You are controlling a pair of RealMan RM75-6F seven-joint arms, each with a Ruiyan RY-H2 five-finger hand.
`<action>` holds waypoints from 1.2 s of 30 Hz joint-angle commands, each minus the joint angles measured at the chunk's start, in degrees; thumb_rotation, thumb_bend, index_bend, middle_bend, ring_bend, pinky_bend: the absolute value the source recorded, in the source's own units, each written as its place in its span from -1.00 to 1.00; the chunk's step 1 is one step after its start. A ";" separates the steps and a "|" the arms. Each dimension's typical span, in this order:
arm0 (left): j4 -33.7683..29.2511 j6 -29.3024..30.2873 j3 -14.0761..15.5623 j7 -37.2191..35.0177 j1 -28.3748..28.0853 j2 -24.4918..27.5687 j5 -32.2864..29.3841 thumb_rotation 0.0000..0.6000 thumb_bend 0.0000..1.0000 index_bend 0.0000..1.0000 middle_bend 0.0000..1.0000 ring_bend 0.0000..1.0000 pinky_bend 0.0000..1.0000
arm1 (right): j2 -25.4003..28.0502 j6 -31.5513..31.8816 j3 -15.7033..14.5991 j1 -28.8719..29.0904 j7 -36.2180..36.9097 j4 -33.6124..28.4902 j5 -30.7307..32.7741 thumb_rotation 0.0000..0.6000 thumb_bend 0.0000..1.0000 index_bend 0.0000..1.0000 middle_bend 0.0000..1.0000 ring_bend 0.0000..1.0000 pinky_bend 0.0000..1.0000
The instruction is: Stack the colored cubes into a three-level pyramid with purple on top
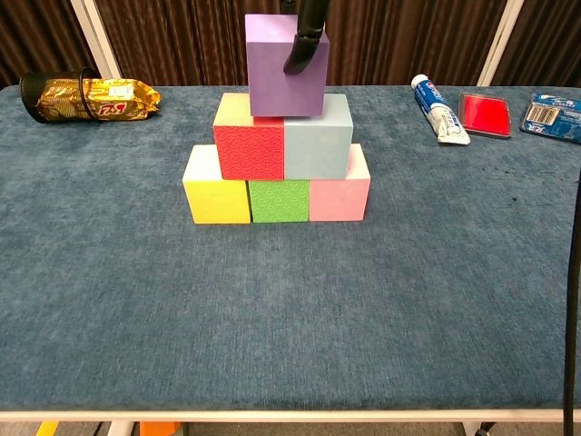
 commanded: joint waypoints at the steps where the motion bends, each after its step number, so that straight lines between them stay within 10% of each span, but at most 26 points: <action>1: 0.09 -0.14 0.05 -0.11 -0.03 -0.02 0.01 1.00 -0.74 -0.83 -0.75 -0.99 -0.92 | -0.21 0.22 0.13 0.15 -0.45 0.04 0.37 1.00 -0.70 -1.00 0.17 -0.85 -1.00; 36: 2.35 0.52 0.76 -2.86 0.19 -0.90 1.60 1.00 -0.73 -0.83 -0.75 -0.99 -0.92 | -3.31 5.80 3.28 1.37 -4.89 0.45 5.61 1.00 -0.70 -1.00 0.17 -0.85 -1.00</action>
